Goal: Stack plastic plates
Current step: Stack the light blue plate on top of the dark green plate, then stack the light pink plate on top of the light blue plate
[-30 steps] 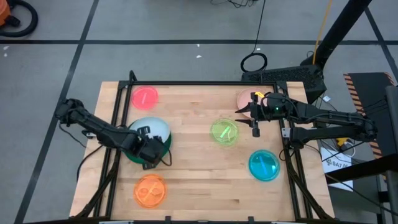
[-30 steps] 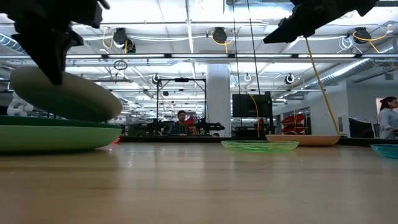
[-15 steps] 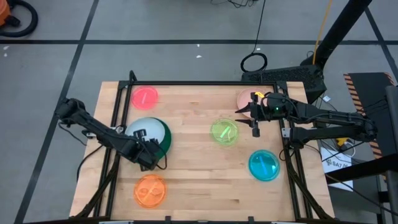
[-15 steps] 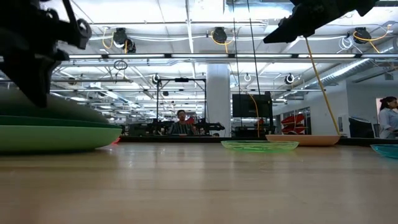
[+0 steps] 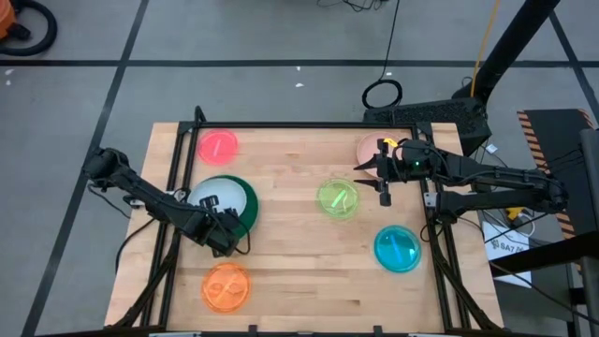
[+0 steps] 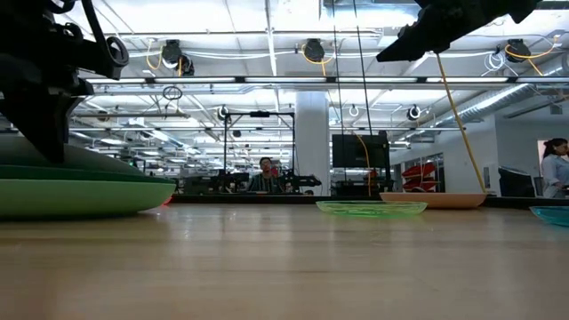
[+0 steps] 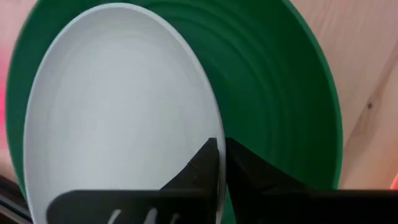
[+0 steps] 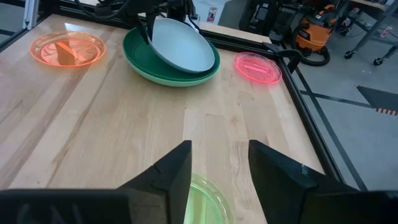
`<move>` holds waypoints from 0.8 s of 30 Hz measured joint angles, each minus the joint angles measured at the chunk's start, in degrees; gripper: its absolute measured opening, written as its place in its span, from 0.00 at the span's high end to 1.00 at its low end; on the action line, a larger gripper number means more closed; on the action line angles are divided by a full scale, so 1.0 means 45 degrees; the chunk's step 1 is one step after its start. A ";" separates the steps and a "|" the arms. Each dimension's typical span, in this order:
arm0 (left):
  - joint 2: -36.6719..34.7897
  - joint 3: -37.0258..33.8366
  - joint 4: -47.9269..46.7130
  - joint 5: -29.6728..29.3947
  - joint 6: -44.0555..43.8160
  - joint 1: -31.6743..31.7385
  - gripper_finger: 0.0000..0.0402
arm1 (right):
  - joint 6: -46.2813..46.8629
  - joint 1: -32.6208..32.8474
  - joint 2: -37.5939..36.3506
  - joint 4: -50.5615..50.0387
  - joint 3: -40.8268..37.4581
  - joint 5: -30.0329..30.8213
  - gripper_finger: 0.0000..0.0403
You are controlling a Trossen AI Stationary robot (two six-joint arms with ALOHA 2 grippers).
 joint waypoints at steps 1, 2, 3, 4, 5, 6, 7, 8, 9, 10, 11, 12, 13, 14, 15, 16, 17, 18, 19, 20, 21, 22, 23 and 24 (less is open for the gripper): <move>0.0000 -0.0005 -0.0003 0.0085 -0.0080 0.0000 0.91 | 0.0000 0.0000 0.0000 0.0000 0.0000 0.0000 0.63; 0.0000 -0.0005 -0.0008 0.0199 -0.0146 0.0000 0.89 | 0.0000 0.0000 0.0000 0.0000 0.0000 0.0000 0.63; 0.0000 -0.0005 -0.0007 0.0293 -0.0219 0.0000 0.86 | 0.0000 0.0000 0.0000 0.0000 0.0000 0.0000 0.63; 0.0000 -0.0005 -0.0003 0.0318 -0.0311 0.0000 0.84 | 0.0000 0.0000 0.0000 0.0000 0.0000 0.0000 0.63; 0.0000 -0.0005 -0.0003 0.0322 -0.0320 0.0000 0.81 | 0.0000 0.0000 0.0000 0.0000 0.0000 0.0000 0.63; 0.0000 -0.0005 -0.0003 0.0320 -0.0296 0.0000 0.78 | 0.0000 0.0000 0.0000 0.0000 0.0000 0.0000 0.63; 0.0000 -0.0005 -0.0003 0.0318 -0.0220 0.0000 0.76 | 0.0000 0.0000 0.0000 0.0000 0.0000 0.0000 0.63; 0.0000 -0.0005 -0.0003 0.0318 -0.0108 0.0000 0.74 | 0.0000 0.0000 0.0000 0.0000 0.0000 0.0004 0.63; 0.0000 -0.0005 0.0012 0.0320 0.0043 0.0000 0.73 | 0.0000 0.0000 0.0000 0.0000 0.0000 0.0005 0.63; 0.0000 -0.0005 0.0076 0.0318 0.0243 0.0000 0.72 | 0.0000 0.0000 0.0000 0.0000 0.0000 0.0005 0.63; 0.0000 -0.0005 0.0195 0.0318 0.0434 0.0000 0.71 | 0.0005 0.0000 0.0000 0.0000 0.0000 0.0005 0.63; 0.0000 -0.0005 0.0328 0.0318 0.0646 0.0000 0.71 | 0.0046 0.0000 0.0000 0.0004 0.0000 0.0009 0.63; 0.0000 -0.0005 0.0408 0.0318 0.0885 0.0005 0.70 | 0.0098 -0.0004 0.0000 0.0020 0.0000 0.0017 0.63; 0.0000 -0.0005 0.0468 0.0322 0.1063 0.0000 0.70 | 0.0146 0.0000 0.0000 0.0063 0.0000 0.0035 0.63; 0.0000 -0.0005 0.0521 0.0322 0.1257 0.0000 0.70 | 0.0155 0.0000 0.0000 0.0102 0.0000 0.0046 0.63; 0.0000 -0.0005 0.0554 0.0323 0.1390 0.0000 0.70 | 0.0159 -0.0005 0.0000 0.0107 0.0000 0.0044 0.63; 0.0000 -0.0005 0.0551 0.0323 0.1524 0.0003 0.70 | 0.0171 -0.0005 0.0000 0.0107 0.0000 0.0049 0.63; -0.0012 -0.0005 0.0548 0.0323 0.1708 0.0002 0.70 | 0.0180 -0.0005 0.0000 0.0108 0.0000 0.0053 0.63; -0.0056 -0.0005 0.0562 0.0323 0.1932 0.0002 0.70 | 0.0185 -0.0005 0.0000 0.0121 0.0000 0.0053 0.63; -0.0126 -0.0005 0.0591 0.0323 0.2174 0.0005 0.70 | 0.0204 0.0000 0.0000 0.0189 0.0000 0.0053 0.63; -0.0219 -0.0005 0.0645 0.0314 0.2419 0.0030 0.70 | 0.0268 -0.0005 0.0000 0.0309 0.0000 0.0058 0.63; -0.0323 -0.0005 0.0735 0.0268 0.2659 0.0062 0.70 | 0.0346 -0.0005 0.0000 0.0423 0.0000 0.0063 0.63; -0.0453 -0.0005 0.0848 0.0136 0.2917 0.0107 0.70 | 0.0423 -0.0005 0.0000 0.0511 0.0000 0.0063 0.63; -0.0629 -0.0005 0.0968 -0.0061 0.3182 0.0155 0.70 | 0.0487 -0.0005 0.0000 0.0617 -0.0002 0.0063 0.63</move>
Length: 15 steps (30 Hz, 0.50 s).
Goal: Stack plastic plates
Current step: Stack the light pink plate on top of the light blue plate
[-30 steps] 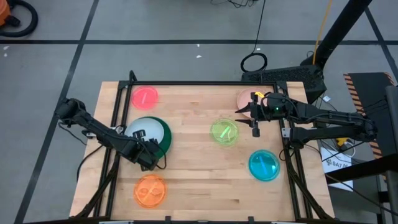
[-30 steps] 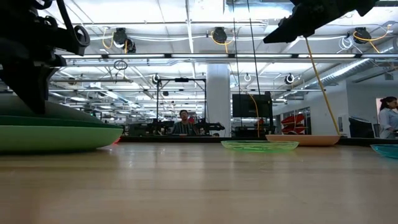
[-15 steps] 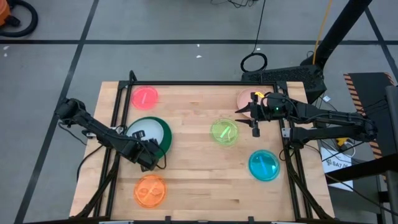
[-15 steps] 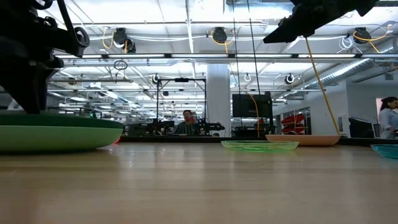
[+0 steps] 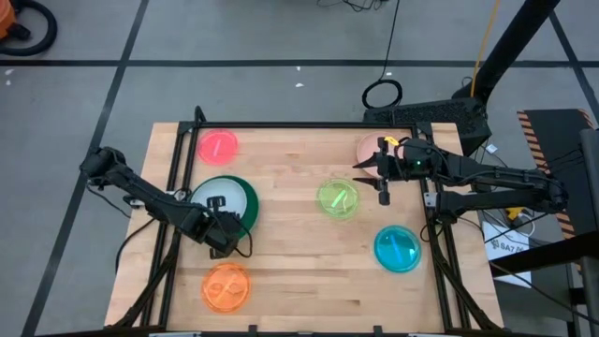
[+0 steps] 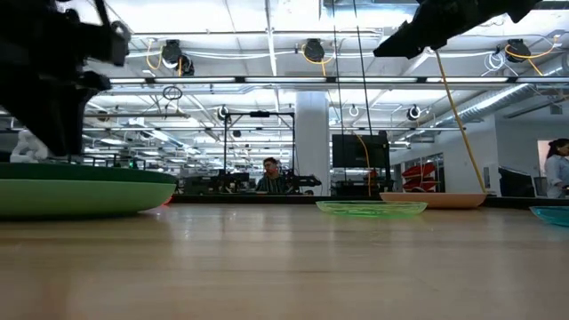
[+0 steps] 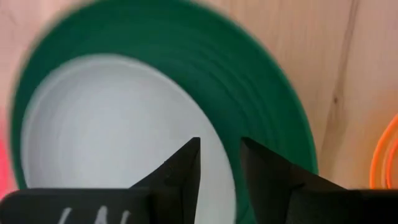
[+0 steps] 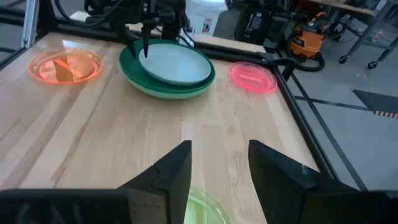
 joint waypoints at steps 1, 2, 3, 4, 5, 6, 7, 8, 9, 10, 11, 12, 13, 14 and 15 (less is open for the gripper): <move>-0.0214 0.0000 0.0119 -0.0239 0.0301 0.0056 0.70 | 0.0028 0.0000 0.0003 0.0124 -0.0003 0.0000 0.63; -0.0454 0.0000 0.0263 -0.0524 0.0625 0.0105 0.70 | 0.0036 0.0000 0.0005 0.0219 -0.0003 0.0000 0.63; -0.0722 0.0000 0.0431 -0.0841 0.0972 0.0156 0.70 | 0.0053 0.0000 0.0000 0.0249 -0.0002 0.0000 0.63; -0.1024 0.0000 0.0623 -0.1202 0.1297 0.0220 0.70 | 0.0119 0.0000 0.0002 0.0273 -0.0003 0.0001 0.63; -0.1350 0.0000 0.0810 -0.1542 0.1616 0.0288 0.70 | 0.0231 0.0000 0.0032 0.0336 -0.0003 0.0007 0.63; -0.1670 0.0000 0.1014 -0.1877 0.1968 0.0364 0.70 | 0.0387 0.0000 0.0080 0.0487 -0.0003 0.0031 0.63; -0.2005 0.0000 0.1280 -0.2179 0.2341 0.0437 0.70 | 0.0566 0.0001 0.0112 0.0688 -0.0003 0.0136 0.63; -0.2315 0.0000 0.1544 -0.2456 0.2715 0.0490 0.70 | 0.0798 0.0005 0.0156 0.0926 -0.0003 0.0370 0.63; -0.2622 0.0000 0.1794 -0.2710 0.3074 0.0538 0.70 | 0.1080 0.0005 0.0237 0.1274 -0.0003 0.0624 0.63; -0.2919 0.0000 0.2050 -0.2922 0.3432 0.0583 0.70 | 0.1353 0.0005 0.0351 0.1647 -0.0003 0.0828 0.63; -0.3192 0.0000 0.2313 -0.3059 0.3800 0.0626 0.70 | 0.1616 0.0005 0.0452 0.1834 0.0002 0.0998 0.63; -0.3438 0.0000 0.2514 -0.3137 0.4136 0.0626 0.70 | 0.1829 0.0000 0.0590 0.1860 0.0002 0.1015 0.63; -0.3660 0.0000 0.2627 -0.3168 0.4441 0.0626 0.70 | 0.2003 0.0002 0.0758 0.1864 0.0002 0.0999 0.63; -0.3868 0.0000 0.2679 -0.3186 0.4690 0.0626 0.70 | 0.2197 0.0024 0.0928 0.1847 0.0002 0.0981 0.63; -0.4058 0.0000 0.2696 -0.3191 0.4881 0.0626 0.70 | 0.2458 0.0058 0.1110 0.1679 0.0002 0.0952 0.63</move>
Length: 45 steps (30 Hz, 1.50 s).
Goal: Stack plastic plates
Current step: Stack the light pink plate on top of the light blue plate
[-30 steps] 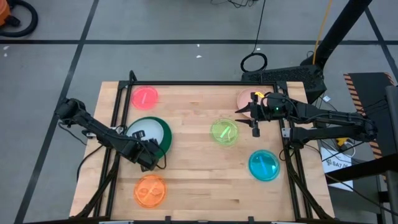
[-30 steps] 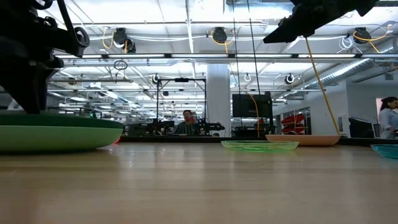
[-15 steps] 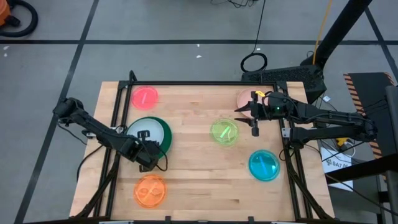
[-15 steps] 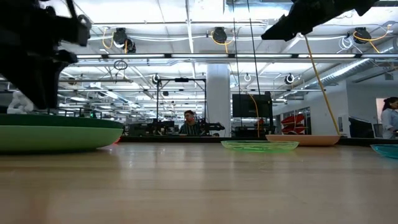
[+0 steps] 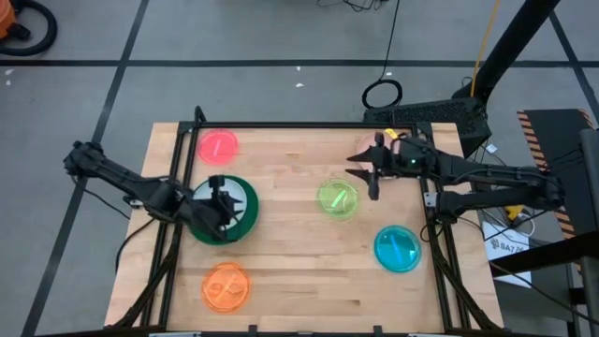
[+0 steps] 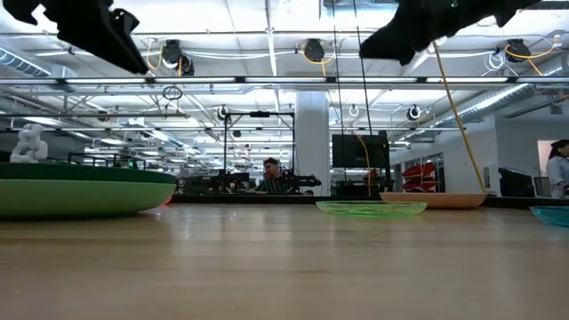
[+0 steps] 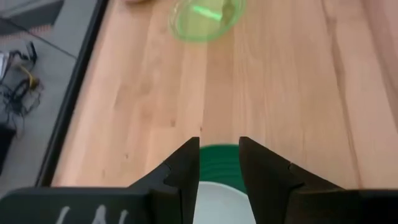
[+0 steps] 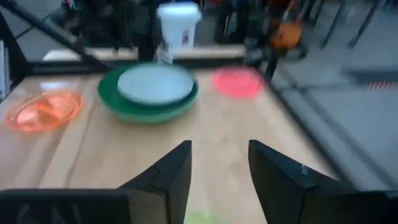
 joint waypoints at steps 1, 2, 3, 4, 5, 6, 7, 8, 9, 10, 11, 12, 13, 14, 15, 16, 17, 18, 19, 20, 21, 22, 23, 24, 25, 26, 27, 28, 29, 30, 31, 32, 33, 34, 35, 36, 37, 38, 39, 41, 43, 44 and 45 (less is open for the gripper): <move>-0.0183 0.0000 -0.0003 -0.0009 0.0121 0.0000 0.70 | 0.0314 0.0051 0.0211 -0.0255 0.0000 0.0000 0.63; -0.0331 -0.0026 0.0007 -0.0016 0.0214 0.0000 0.70 | 0.0648 0.0102 0.0464 -0.0481 0.0000 0.0000 0.63; -0.0480 -0.0115 0.0035 -0.0029 0.0265 0.0000 0.70 | 0.0986 0.0143 0.0761 -0.0671 0.0000 0.0001 0.63; -0.0629 -0.0260 0.0026 -0.0036 0.0293 0.0000 0.70 | 0.1307 0.0167 0.1047 -0.0901 -0.0004 0.0001 0.63; -0.0756 -0.0426 0.0017 -0.0080 0.0302 0.0000 0.70 | 0.1686 0.0184 0.1308 -0.1152 -0.0005 0.0000 0.63; -0.0859 -0.0600 0.0022 -0.0201 0.0285 0.0000 0.70 | 0.2079 0.0204 0.1555 -0.1348 -0.0005 0.0000 0.63; -0.0945 -0.0783 0.0030 -0.0330 0.0207 0.0000 0.70 | 0.2498 0.0217 0.1781 -0.1525 -0.0005 0.0000 0.63; -0.1009 -0.0967 0.0049 -0.0429 0.0103 0.0000 0.70 | 0.2920 0.0217 0.1967 -0.1788 -0.0005 0.0000 0.63; -0.1058 -0.1146 0.0208 -0.0500 -0.0008 0.0000 0.70 | 0.3333 0.0219 0.2127 -0.2157 -0.0005 0.0000 0.63; -0.1082 -0.1301 0.0439 -0.0585 -0.0103 0.0001 0.70 | 0.3739 0.0219 0.2260 -0.2541 -0.0005 -0.0005 0.63; -0.1088 -0.1460 0.0667 -0.0666 -0.0151 0.0000 0.70 | 0.4163 0.0219 0.2372 -0.2887 -0.0005 -0.0005 0.63; -0.1084 -0.1597 0.0820 -0.0688 -0.0166 0.0000 0.70 | 0.4588 0.0219 0.2448 -0.3207 -0.0005 -0.0021 0.63; -0.1072 -0.1697 0.0890 -0.0685 -0.0166 0.0000 0.70 | 0.5014 0.0219 0.2469 -0.3574 -0.0005 -0.0029 0.63; -0.1059 -0.1749 0.0906 -0.0686 -0.0166 0.0000 0.70 | 0.5444 0.0219 0.2469 -0.4040 -0.0005 -0.0034 0.63; -0.1064 -0.1804 0.0943 -0.0690 -0.0159 0.0000 0.70 | 0.5801 0.0219 0.2469 -0.4363 -0.0005 -0.0035 0.63; -0.1069 -0.1846 0.0952 -0.0711 -0.0112 0.0000 0.70 | 0.6064 0.0219 0.2469 -0.4588 -0.0005 -0.0034 0.63; -0.1069 -0.1874 0.0934 -0.0770 -0.0024 0.0000 0.70 | 0.6259 0.0224 0.2461 -0.4834 -0.0005 -0.0036 0.63; -0.1069 -0.1889 0.0920 -0.0825 0.0029 0.0000 0.70 | 0.6424 0.0224 0.2429 -0.5105 -0.0005 -0.0038 0.63; -0.1069 -0.1889 0.0922 -0.0865 0.0069 0.0000 0.70 | 0.6547 0.0224 0.2409 -0.5273 -0.0005 -0.0039 0.63; -0.1074 -0.1889 0.0928 -0.0899 0.0101 0.0000 0.70 | 0.6597 0.0224 0.2396 -0.5298 -0.0005 -0.0039 0.63; -0.1071 -0.1889 0.0923 -0.0908 0.0145 0.0002 0.70 | 0.6628 0.0224 0.2396 -0.5313 -0.0005 -0.0039 0.63; -0.1069 -0.1889 0.0923 -0.0908 0.0186 0.0000 0.70 | 0.6628 0.0224 0.2396 -0.5364 -0.0005 -0.0039 0.63; -0.1069 -0.1889 0.0923 -0.0910 0.0178 0.0000 0.70 | 0.6624 0.0224 0.2401 -0.5367 -0.0005 -0.0039 0.63; -0.1069 -0.1889 0.0923 -0.0913 0.0170 0.0000 0.70 | 0.6619 0.0224 0.2401 -0.5334 -0.0005 -0.0039 0.63; -0.1069 -0.1889 0.0923 -0.0960 0.0170 0.0000 0.70 | 0.6614 0.0224 0.2401 -0.5330 -0.0005 -0.0035 0.63; -0.1069 -0.1889 0.0923 -0.0971 0.0170 0.0000 0.70 | 0.6614 0.0224 0.2401 -0.5345 -0.0005 -0.0026 0.63; -0.1069 -0.1889 0.0923 -0.0974 0.0162 0.0000 0.70 | 0.6614 0.0224 0.2401 -0.5343 -0.0005 -0.0024 0.63; -0.1069 -0.1889 0.0920 -0.0980 0.0132 0.0000 0.70 | 0.6623 0.0224 0.2401 -0.5343 -0.0005 -0.0027 0.63; -0.1069 -0.1889 0.0919 -0.1009 0.0104 0.0000 0.70 | 0.6660 0.0224 0.2401 -0.5346 -0.0005 -0.0024 0.63; -0.1069 -0.1889 0.0918 -0.1099 0.0072 0.0000 0.70 | 0.6793 0.0224 0.2401 -0.5346 -0.0005 -0.0024 0.63; -0.1069 -0.1889 0.0909 -0.1210 0.0059 0.0000 0.70 | 0.6988 0.0224 0.2401 -0.5362 -0.0005 -0.0024 0.63; -0.1069 -0.1889 0.0905 -0.1394 0.0009 0.0000 0.70 | 0.7253 0.0224 0.2401 -0.5409 -0.0005 -0.0032 0.63; -0.1069 -0.1889 0.0902 -0.1630 -0.0033 0.0000 0.70 | 0.7532 0.0230 0.2401 -0.5470 -0.0005 -0.0122 0.63; -0.1069 -0.1889 0.0897 -0.1930 -0.0096 0.0000 0.70 | 0.7770 0.0266 0.2401 -0.5509 -0.0005 -0.0400 0.63; -0.1069 -0.1889 0.0892 -0.2263 -0.0143 0.0000 0.70 | 0.7935 0.0356 0.2401 -0.5507 -0.0005 -0.0698 0.63; -0.1069 -0.1889 0.0889 -0.2637 -0.0181 0.0000 0.70 | 0.8132 0.0495 0.2401 -0.5470 -0.0005 -0.1031 0.63; -0.1069 -0.1889 0.0893 -0.3029 -0.0231 0.0002 0.70 | 0.8380 0.0663 0.2401 -0.5378 -0.0005 -0.1306 0.63; -0.1069 -0.1889 0.0885 -0.3459 -0.0264 0.0025 0.70 | 0.8706 0.0847 0.2401 -0.5290 -0.0003 -0.1404 0.63; -0.1069 -0.1889 0.0885 -0.3907 -0.0302 0.0061 0.70 | 0.9037 0.1049 0.2401 -0.5319 0.0039 -0.1409 0.63; -0.1069 -0.1889 0.0877 -0.4723 -0.0365 0.0200 0.70 | 0.9612 0.1436 0.2439 -0.5434 0.0210 -0.1395 0.63; -0.1064 -0.1889 0.0868 -0.5468 -0.0352 0.0398 0.70 | 1.0060 0.1790 0.2469 -0.5432 0.0422 -0.1357 0.63; -0.1064 -0.1889 0.0865 -0.5776 -0.0321 0.0515 0.70 | 1.0239 0.1926 0.2468 -0.5443 0.0516 -0.1360 0.63; -0.1064 -0.1889 0.0865 -0.6029 -0.0268 0.0638 0.70 | 1.0376 0.2039 0.2469 -0.5437 0.0610 -0.1363 0.63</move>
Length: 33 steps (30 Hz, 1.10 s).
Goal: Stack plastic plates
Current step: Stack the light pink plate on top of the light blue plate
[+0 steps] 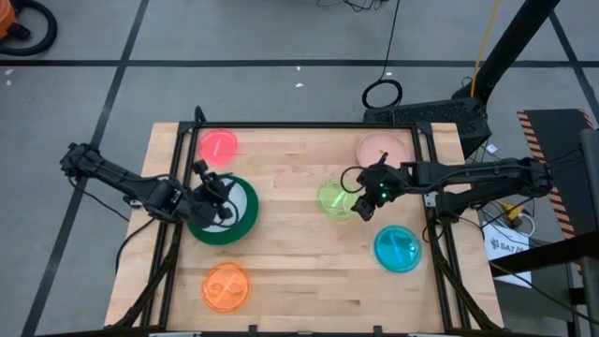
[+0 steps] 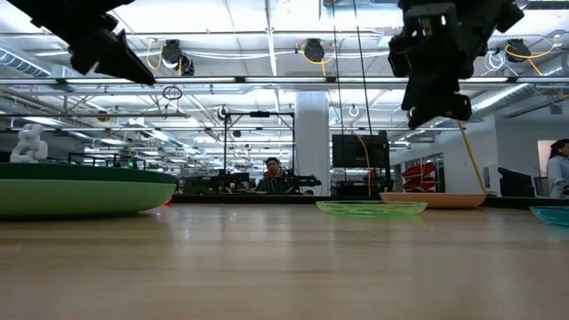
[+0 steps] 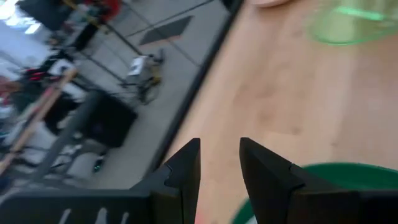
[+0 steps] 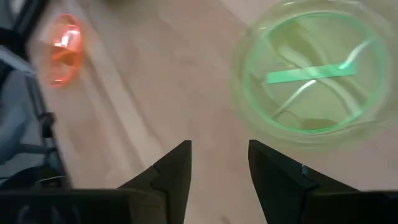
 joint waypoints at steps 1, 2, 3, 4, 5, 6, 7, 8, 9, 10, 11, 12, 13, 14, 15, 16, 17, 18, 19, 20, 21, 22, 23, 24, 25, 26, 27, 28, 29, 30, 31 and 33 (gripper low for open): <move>0.0002 0.0000 0.0000 -0.0169 0.0073 0.0130 0.70 | 0.0129 0.0074 -0.0005 -0.0002 0.0094 0.0007 0.63; 0.0005 0.0000 -0.0004 -0.0273 0.0157 0.0254 0.70 | 0.0212 0.0126 -0.0005 -0.0012 0.0160 0.0064 0.63; 0.0001 0.0000 -0.0005 -0.0303 0.0256 0.0371 0.70 | 0.0240 0.0175 -0.0005 -0.0035 0.0212 0.0138 0.63; 0.0000 0.0000 -0.0005 -0.0304 0.0312 0.0488 0.70 | 0.0245 0.0211 -0.0005 -0.0108 0.0290 0.0325 0.63; 0.0005 0.0000 -0.0005 -0.0304 0.0356 0.0593 0.70 | 0.0232 0.0235 -0.0002 -0.0177 0.0390 0.0464 0.63; 0.0005 0.0000 -0.0005 -0.0304 0.0396 0.0686 0.70 | 0.0210 0.0250 0.0039 -0.0253 0.0513 0.0654 0.63; 0.0005 0.0000 -0.0005 -0.0304 0.0462 0.0780 0.70 | 0.0165 0.0250 0.0149 -0.0367 0.0682 0.0829 0.63; 0.0005 0.0000 -0.0005 -0.0304 0.0512 0.0855 0.70 | 0.0092 0.0250 0.0269 -0.0508 0.0863 0.1005 0.63; 0.0005 0.0000 -0.0011 -0.0304 0.0619 0.0930 0.70 | -0.0022 0.0238 0.0423 -0.0775 0.1063 0.1106 0.63; 0.0005 0.0000 -0.0015 -0.0304 0.0711 0.0986 0.70 | -0.0196 0.0195 0.0619 -0.1115 0.1293 0.1254 0.63; 0.0005 0.0000 -0.0015 -0.0309 0.0820 0.1041 0.70 | -0.0357 0.0145 0.0844 -0.1439 0.1590 0.1452 0.63; 0.0005 0.0000 -0.0015 -0.0307 0.0902 0.1098 0.70 | -0.0478 0.0086 0.1110 -0.1731 0.1921 0.1688 0.63; 0.0005 0.0000 -0.0023 -0.0304 0.0967 0.1147 0.70 | -0.0600 0.0011 0.1387 -0.2179 0.2261 0.1969 0.63; 0.0005 0.0000 -0.0042 -0.0304 0.0977 0.1189 0.70 | -0.0744 -0.0069 0.1678 -0.2741 0.2608 0.2267 0.63; 0.0005 0.0000 -0.0076 -0.0304 0.0981 0.1239 0.70 | -0.0876 -0.0168 0.1987 -0.3347 0.2948 0.2575 0.63; 0.0005 0.0000 -0.0107 -0.0303 0.1002 0.1296 0.70 | -0.1031 -0.0290 0.2313 -0.3970 0.3288 0.2934 0.63; 0.0005 0.0000 -0.0151 -0.0299 0.1006 0.1327 0.70 | -0.1212 -0.0415 0.2622 -0.4546 0.3626 0.3283 0.63; 0.0005 0.0000 -0.0195 -0.0303 0.1004 0.1364 0.70 | -0.1408 -0.0560 0.2922 -0.5061 0.3928 0.3644 0.63; 0.0005 0.0000 -0.0234 -0.0299 0.0981 0.1393 0.70 | -0.1618 -0.0704 0.3207 -0.5547 0.4194 0.4043 0.63; 0.0005 0.0000 -0.0265 -0.0299 0.0959 0.1420 0.70 | -0.1867 -0.0862 0.3468 -0.5910 0.4398 0.4417 0.63; 0.0005 0.0000 -0.0298 -0.0299 0.0941 0.1444 0.70 | -0.2112 -0.1034 0.3712 -0.6137 0.4545 0.4725 0.63; 0.0005 0.0000 -0.0332 -0.0299 0.0911 0.1460 0.70 | -0.2412 -0.1235 0.3954 -0.6221 0.4636 0.4960 0.63; 0.0005 0.0000 -0.0340 -0.0299 0.0909 0.1480 0.70 | -0.2708 -0.1478 0.4166 -0.6210 0.4701 0.5043 0.63; 0.0005 0.0001 -0.0340 -0.0299 0.0908 0.1503 0.70 | -0.2889 -0.1752 0.4364 -0.6168 0.4728 0.5036 0.63; 0.0005 0.0000 -0.0340 -0.0299 0.0904 0.1516 0.70 | -0.3004 -0.2058 0.4566 -0.6049 0.4738 0.5021 0.63; 0.0005 0.0005 -0.0340 -0.0299 0.0895 0.1518 0.70 | -0.3062 -0.2358 0.4769 -0.5941 0.4741 0.5015 0.63; 0.0005 0.0005 -0.0340 -0.0299 0.0891 0.1517 0.70 | -0.3065 -0.2657 0.4976 -0.5858 0.4742 0.5012 0.63; 0.0005 0.0005 -0.0340 -0.0296 0.0893 0.1515 0.70 | -0.3048 -0.3006 0.5202 -0.5814 0.4742 0.5008 0.63; 0.0005 0.0005 -0.0340 -0.0299 0.0890 0.1518 0.70 | -0.3001 -0.3342 0.5412 -0.5775 0.4742 0.4999 0.63; 0.0005 0.0005 -0.0340 -0.0299 0.0890 0.1518 0.70 | -0.2896 -0.3690 0.5608 -0.5716 0.4742 0.4997 0.63; 0.0005 0.0005 -0.0340 -0.0299 0.0890 0.1518 0.70 | -0.2808 -0.4024 0.5810 -0.5618 0.4742 0.4997 0.63; 0.0005 0.0005 -0.0340 -0.0295 0.0914 0.1518 0.70 | -0.2819 -0.4611 0.6204 -0.5280 0.4742 0.5001 0.63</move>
